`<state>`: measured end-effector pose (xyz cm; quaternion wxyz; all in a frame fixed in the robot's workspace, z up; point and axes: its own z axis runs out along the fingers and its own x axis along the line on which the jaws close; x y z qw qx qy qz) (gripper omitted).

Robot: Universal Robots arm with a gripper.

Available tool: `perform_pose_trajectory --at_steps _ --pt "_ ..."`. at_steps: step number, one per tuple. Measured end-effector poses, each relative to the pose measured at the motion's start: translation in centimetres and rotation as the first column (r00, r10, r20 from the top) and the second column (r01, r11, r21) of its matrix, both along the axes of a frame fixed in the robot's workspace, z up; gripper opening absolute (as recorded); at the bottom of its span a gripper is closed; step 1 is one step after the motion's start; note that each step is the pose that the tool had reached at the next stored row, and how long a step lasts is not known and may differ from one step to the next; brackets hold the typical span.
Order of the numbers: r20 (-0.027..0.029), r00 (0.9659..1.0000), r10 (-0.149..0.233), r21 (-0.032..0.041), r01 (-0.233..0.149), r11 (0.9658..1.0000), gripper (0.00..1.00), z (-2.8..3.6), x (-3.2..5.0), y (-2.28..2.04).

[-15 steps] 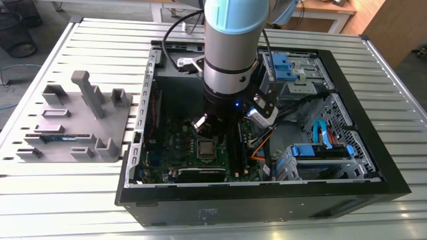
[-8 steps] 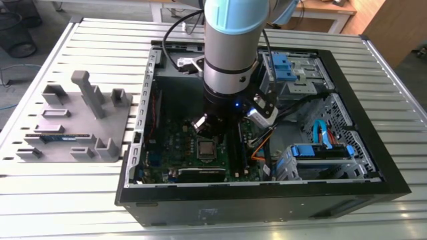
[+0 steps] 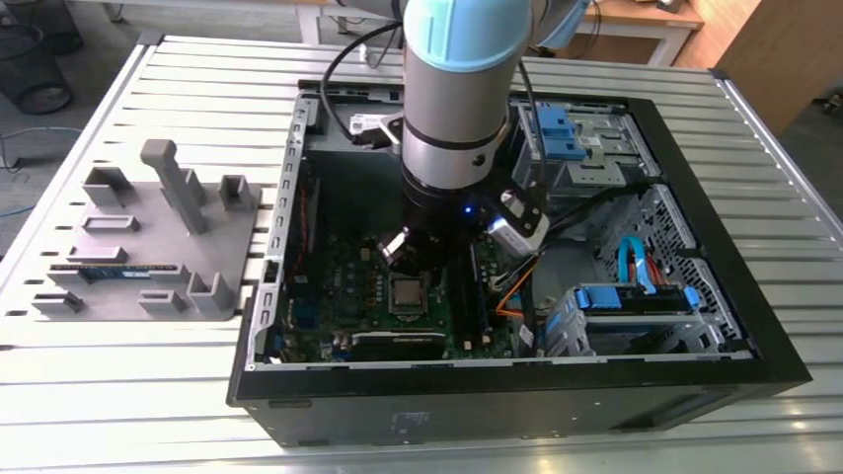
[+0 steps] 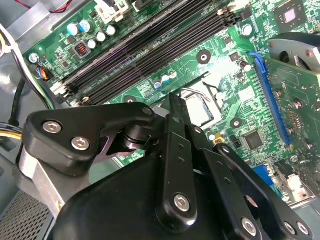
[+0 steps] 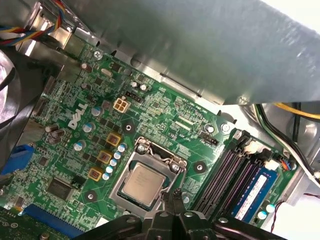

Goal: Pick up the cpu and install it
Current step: 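Install the first cpu locking lever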

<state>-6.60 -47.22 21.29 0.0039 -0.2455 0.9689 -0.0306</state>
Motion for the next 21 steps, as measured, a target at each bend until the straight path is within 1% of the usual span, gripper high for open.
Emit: perform_pose_trajectory --at_steps 4,7,12,14,18,21 --pt "-0.0002 1.0000 -0.006 0.0000 0.006 1.0000 0.11 -0.15 0.03 -0.24" --pt "-0.0002 0.9999 -0.011 0.0000 0.011 0.9999 0.11 -0.32 0.15 -0.30" --pt "-0.0002 0.9998 -0.018 -0.0001 0.018 0.9998 0.11 -1.03 0.30 -0.34" --pt "-0.0003 0.9998 -0.022 -0.0001 0.022 0.9998 0.11 -1.21 0.33 -0.35" --pt "-0.0002 0.9997 -0.025 0.0002 0.025 0.9997 0.11 -1.39 0.37 -0.43" --pt "-0.0003 0.9997 -0.026 -0.0001 0.026 0.9997 0.11 -1.40 0.37 -0.43"
